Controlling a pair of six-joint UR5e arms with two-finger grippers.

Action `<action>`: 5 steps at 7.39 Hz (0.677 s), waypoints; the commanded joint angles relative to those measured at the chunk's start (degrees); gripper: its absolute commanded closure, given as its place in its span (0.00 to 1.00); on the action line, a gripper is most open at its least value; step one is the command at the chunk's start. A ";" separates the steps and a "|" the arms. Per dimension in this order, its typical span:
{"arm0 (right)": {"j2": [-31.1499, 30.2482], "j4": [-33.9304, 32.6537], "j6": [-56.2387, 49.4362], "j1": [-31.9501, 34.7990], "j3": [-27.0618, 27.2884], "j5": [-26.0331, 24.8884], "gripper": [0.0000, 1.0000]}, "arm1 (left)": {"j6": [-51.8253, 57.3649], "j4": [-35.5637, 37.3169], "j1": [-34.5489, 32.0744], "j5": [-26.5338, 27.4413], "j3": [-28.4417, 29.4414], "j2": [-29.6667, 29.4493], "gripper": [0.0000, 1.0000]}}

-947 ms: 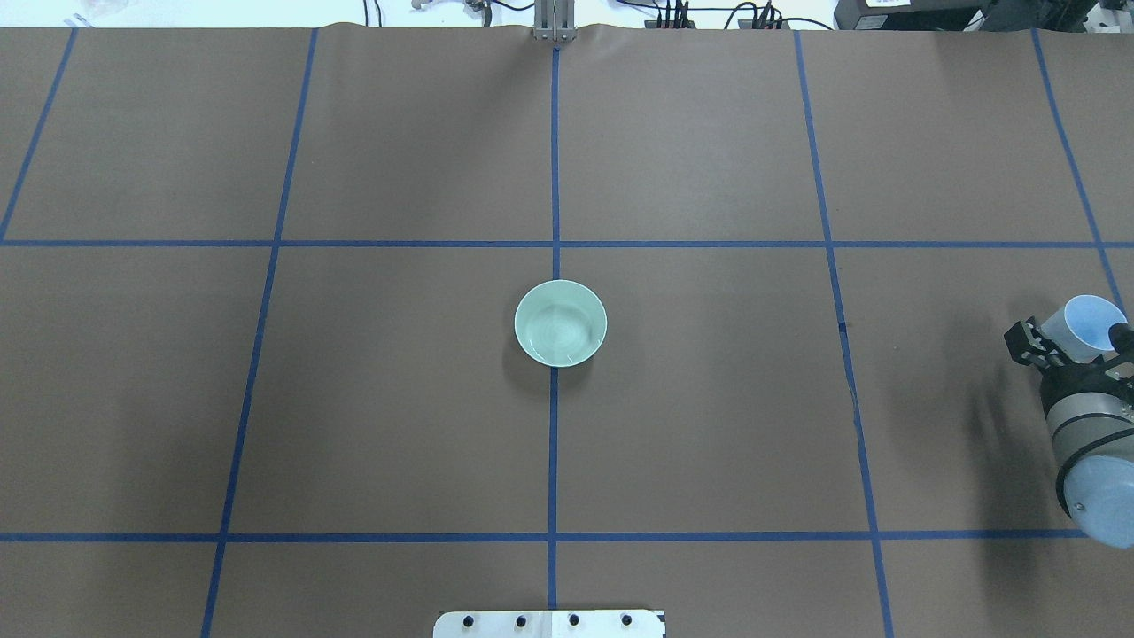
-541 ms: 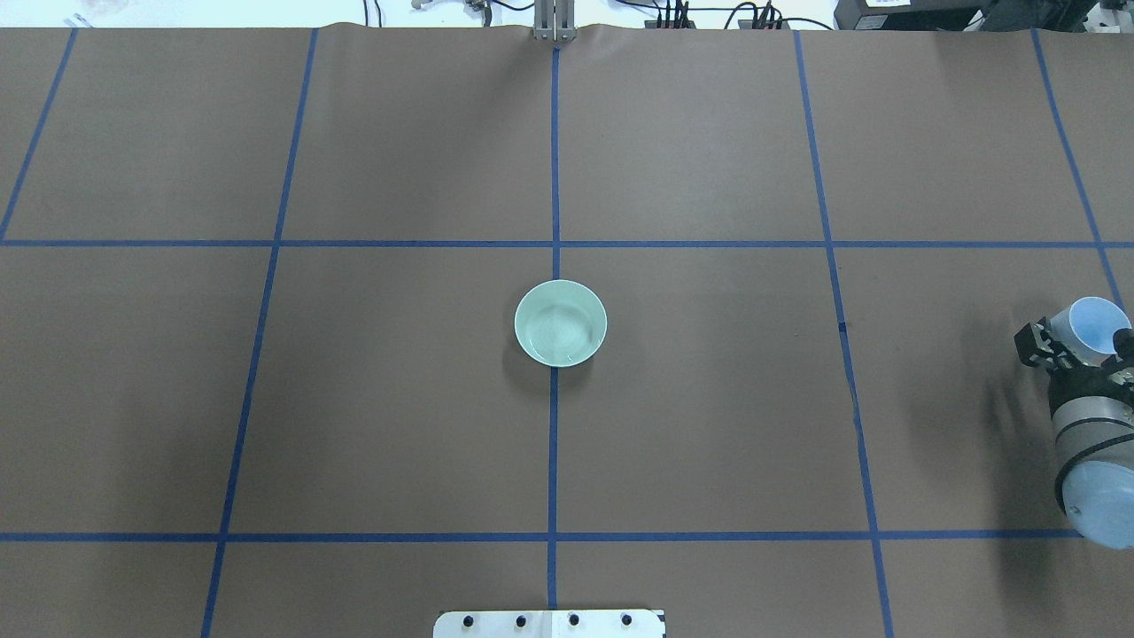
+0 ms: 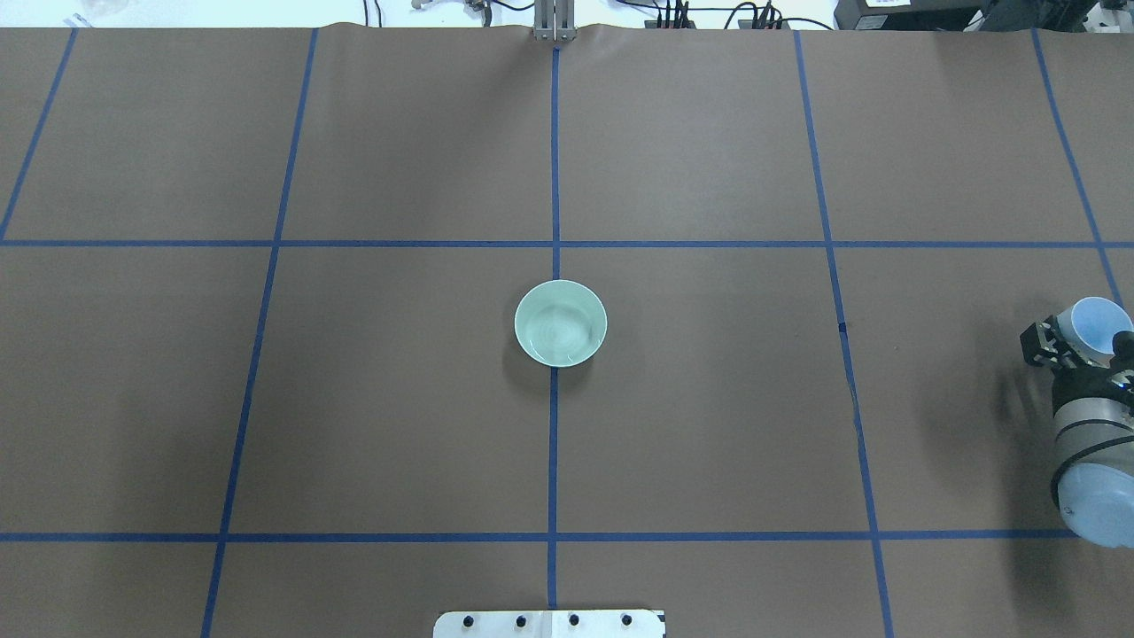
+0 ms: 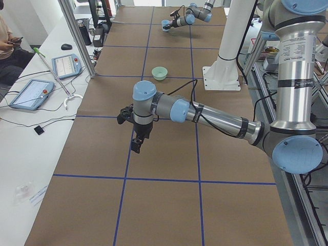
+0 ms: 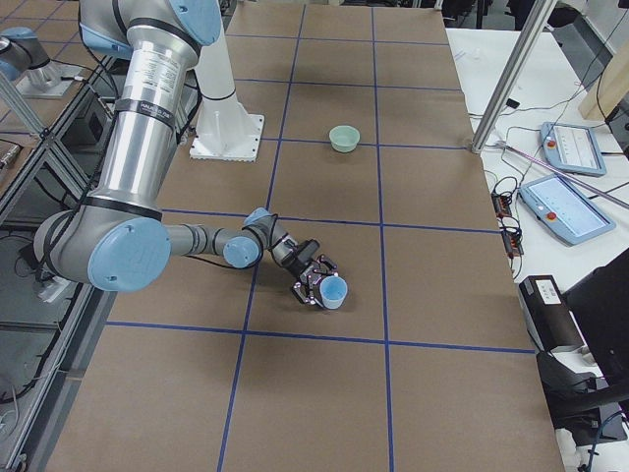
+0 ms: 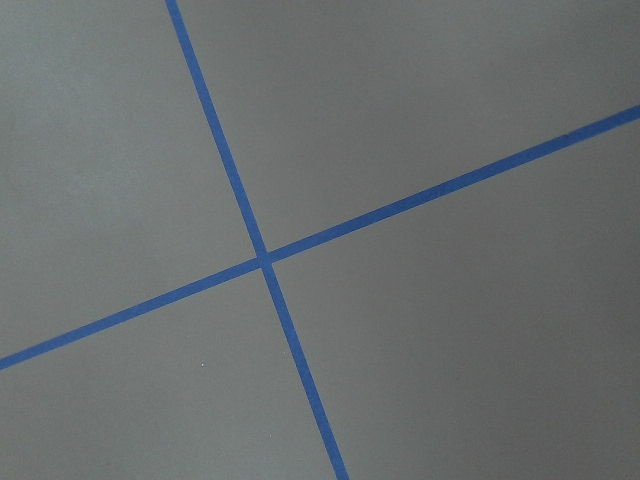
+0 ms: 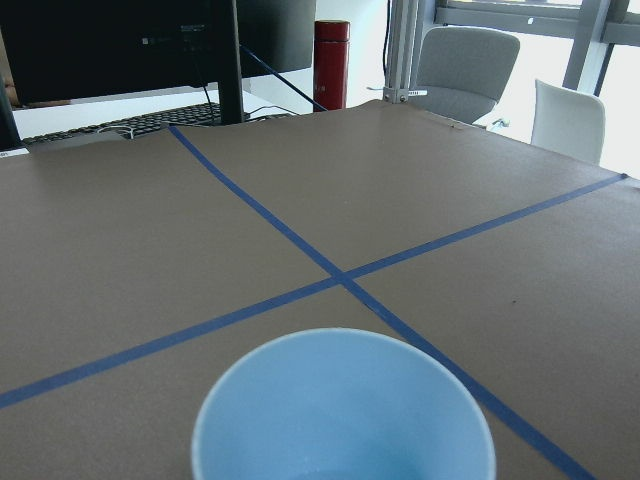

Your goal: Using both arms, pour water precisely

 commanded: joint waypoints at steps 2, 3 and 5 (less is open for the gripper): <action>0.64 0.09 0.00 0.17 -1.56 -0.77 0.54 | 0.00 0.00 0.00 -0.04 0.18 0.00 0.00; 0.64 0.09 -0.09 0.25 -1.56 -0.86 1.00 | -0.78 0.09 0.00 -0.04 0.61 0.00 0.00; 0.99 0.35 -1.92 2.61 -1.47 -1.30 1.00 | -2.63 0.96 -0.96 -0.12 1.23 0.96 0.00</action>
